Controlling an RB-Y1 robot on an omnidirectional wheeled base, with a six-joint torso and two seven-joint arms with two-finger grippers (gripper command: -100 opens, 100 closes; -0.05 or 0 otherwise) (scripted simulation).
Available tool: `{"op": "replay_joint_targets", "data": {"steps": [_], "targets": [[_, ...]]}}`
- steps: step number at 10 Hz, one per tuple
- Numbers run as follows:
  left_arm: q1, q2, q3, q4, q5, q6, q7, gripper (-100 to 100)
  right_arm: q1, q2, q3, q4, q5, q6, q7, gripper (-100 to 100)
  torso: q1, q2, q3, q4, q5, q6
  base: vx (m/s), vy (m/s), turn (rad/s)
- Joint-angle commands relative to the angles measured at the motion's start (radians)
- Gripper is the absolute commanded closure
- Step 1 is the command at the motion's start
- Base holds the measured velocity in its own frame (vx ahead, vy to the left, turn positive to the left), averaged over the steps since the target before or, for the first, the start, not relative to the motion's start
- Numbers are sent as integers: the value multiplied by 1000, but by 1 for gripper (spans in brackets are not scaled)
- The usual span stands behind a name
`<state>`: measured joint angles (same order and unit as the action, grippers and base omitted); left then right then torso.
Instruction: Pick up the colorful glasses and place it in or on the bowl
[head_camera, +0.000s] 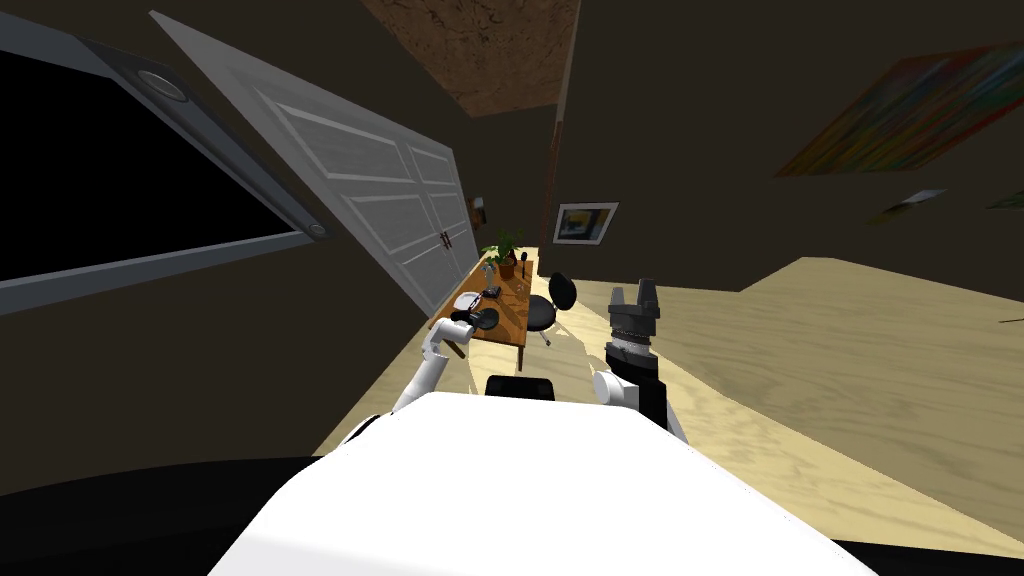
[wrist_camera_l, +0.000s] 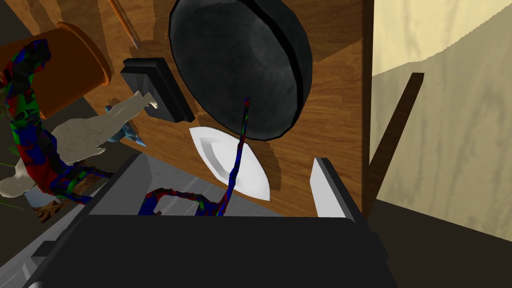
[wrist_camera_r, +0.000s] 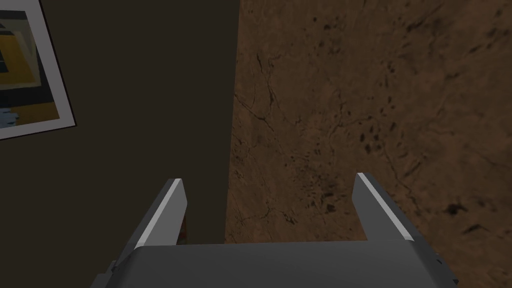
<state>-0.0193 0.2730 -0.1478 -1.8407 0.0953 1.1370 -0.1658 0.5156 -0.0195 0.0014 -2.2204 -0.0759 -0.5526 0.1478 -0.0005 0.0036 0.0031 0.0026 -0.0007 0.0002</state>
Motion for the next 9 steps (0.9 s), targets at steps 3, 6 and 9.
{"op": "replay_joint_targets", "data": {"steps": [3,6,9], "targets": [[7,11,2,-93,13,86,3,-100,0,0,0,0,0,0,0,0,0,-2,-1,0,0,0,32,-1,28],[12,19,3,-162,23,150,5,-100,0,0,0,0,0,0,0,0,0,-2,-1,0,0,0,32,2,22],[18,27,4,-232,33,214,7,-100,0,0,0,0,0,0,0,0,0,-2,-1,0,0,0,29,-1,21]]}}
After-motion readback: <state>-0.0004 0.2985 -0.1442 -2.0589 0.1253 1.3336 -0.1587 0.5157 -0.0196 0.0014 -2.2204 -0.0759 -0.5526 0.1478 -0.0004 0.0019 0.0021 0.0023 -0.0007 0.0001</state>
